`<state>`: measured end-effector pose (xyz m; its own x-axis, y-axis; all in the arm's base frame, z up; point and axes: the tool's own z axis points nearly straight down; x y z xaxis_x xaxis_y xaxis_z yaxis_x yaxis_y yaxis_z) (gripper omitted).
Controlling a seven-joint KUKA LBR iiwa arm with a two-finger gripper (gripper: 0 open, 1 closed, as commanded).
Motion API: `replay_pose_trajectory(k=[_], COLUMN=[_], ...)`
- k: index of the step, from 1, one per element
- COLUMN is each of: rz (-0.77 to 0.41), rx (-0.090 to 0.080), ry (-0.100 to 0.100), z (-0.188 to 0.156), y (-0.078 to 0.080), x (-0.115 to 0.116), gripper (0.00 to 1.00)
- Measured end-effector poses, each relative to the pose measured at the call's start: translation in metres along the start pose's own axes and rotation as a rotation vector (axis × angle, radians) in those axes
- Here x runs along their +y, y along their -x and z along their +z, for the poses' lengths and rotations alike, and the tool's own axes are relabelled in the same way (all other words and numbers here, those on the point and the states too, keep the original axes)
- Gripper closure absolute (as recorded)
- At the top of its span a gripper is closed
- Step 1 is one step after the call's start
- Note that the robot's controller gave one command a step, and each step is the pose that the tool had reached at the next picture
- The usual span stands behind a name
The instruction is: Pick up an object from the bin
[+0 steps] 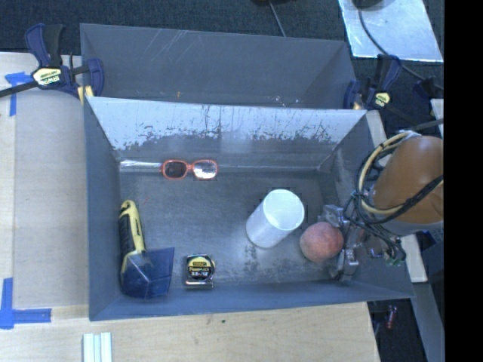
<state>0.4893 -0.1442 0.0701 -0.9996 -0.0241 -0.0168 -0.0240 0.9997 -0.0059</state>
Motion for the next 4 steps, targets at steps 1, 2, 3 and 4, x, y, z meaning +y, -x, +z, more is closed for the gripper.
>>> replay_pose_trajectory(k=[1,2,3,4], rz=[-0.166,-0.167,-0.167,-0.168], rx=[0.012,0.012,0.014,0.014], ry=[0.006,0.006,0.007,0.007], z=[0.0,0.0,-0.03,-0.05], y=[0.007,0.007,0.006,0.007], x=[0.004,0.004,0.004,0.004], gripper=[1.0,1.0,1.0,1.0])
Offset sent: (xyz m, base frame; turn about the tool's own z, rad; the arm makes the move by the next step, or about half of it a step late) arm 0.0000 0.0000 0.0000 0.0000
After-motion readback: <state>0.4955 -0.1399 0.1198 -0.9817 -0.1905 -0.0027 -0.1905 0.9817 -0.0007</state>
